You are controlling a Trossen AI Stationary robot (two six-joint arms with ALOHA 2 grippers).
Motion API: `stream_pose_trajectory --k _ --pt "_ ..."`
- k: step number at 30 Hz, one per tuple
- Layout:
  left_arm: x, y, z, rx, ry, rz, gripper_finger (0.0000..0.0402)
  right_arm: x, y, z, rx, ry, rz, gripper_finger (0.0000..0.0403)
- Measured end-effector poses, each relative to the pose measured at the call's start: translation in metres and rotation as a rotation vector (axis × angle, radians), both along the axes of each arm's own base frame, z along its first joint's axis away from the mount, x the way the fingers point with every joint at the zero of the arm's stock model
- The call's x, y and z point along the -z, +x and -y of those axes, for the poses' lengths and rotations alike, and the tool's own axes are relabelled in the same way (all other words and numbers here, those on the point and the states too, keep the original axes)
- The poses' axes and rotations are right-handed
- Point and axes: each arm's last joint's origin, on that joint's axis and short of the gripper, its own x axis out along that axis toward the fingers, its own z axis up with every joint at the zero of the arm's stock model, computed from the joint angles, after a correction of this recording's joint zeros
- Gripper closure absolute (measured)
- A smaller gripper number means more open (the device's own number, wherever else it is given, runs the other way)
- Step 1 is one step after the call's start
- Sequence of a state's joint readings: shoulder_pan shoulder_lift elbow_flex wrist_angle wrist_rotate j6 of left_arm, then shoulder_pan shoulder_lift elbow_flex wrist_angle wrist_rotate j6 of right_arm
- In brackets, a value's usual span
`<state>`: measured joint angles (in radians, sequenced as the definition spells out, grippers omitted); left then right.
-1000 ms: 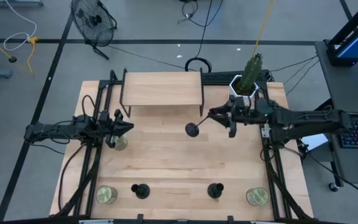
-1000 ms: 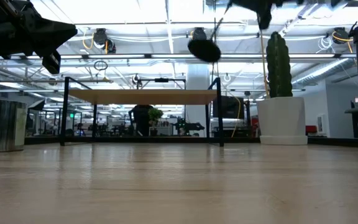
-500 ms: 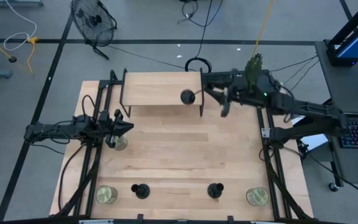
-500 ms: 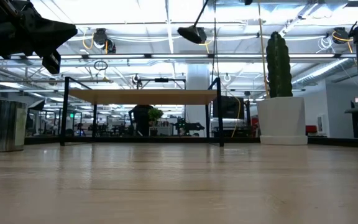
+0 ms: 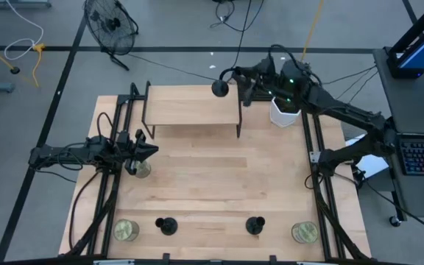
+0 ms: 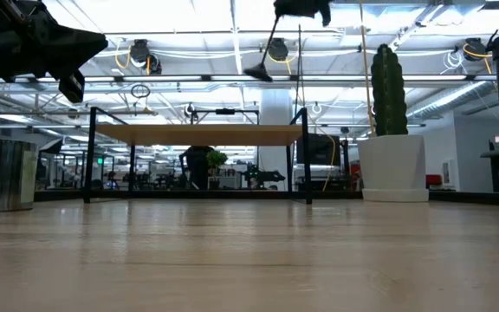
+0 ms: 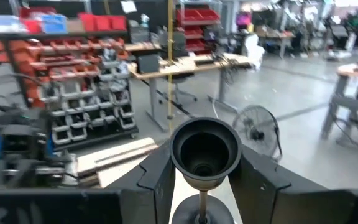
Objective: Pick & Place candle stick holders
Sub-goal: Put the top black candle holder on the shelf
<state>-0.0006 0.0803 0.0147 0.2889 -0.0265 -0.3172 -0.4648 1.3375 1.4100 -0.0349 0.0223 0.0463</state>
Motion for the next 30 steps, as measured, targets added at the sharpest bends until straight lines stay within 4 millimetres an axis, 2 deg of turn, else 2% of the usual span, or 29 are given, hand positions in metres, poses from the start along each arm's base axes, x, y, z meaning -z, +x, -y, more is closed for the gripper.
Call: stream_pose_trajectory --k 7,12,24,30 --pt "0.000 0.000 0.000 0.000 0.000 0.000 0.0364 0.021 0.009 0.032 0.026 0.116 -0.021 0.0276" --pt "0.000 0.000 0.000 0.001 0.000 0.000 0.0364 0.037 0.018 0.045 0.032 0.153 -0.052 0.0276" --pt "0.000 0.000 0.000 0.001 -0.001 0.000 0.0364 0.045 0.017 0.049 0.049 0.164 -0.129 0.0276" --pt "0.000 0.000 0.000 0.000 -0.001 0.000 0.0364 0.046 0.016 0.051 0.074 0.117 -0.155 0.0276"
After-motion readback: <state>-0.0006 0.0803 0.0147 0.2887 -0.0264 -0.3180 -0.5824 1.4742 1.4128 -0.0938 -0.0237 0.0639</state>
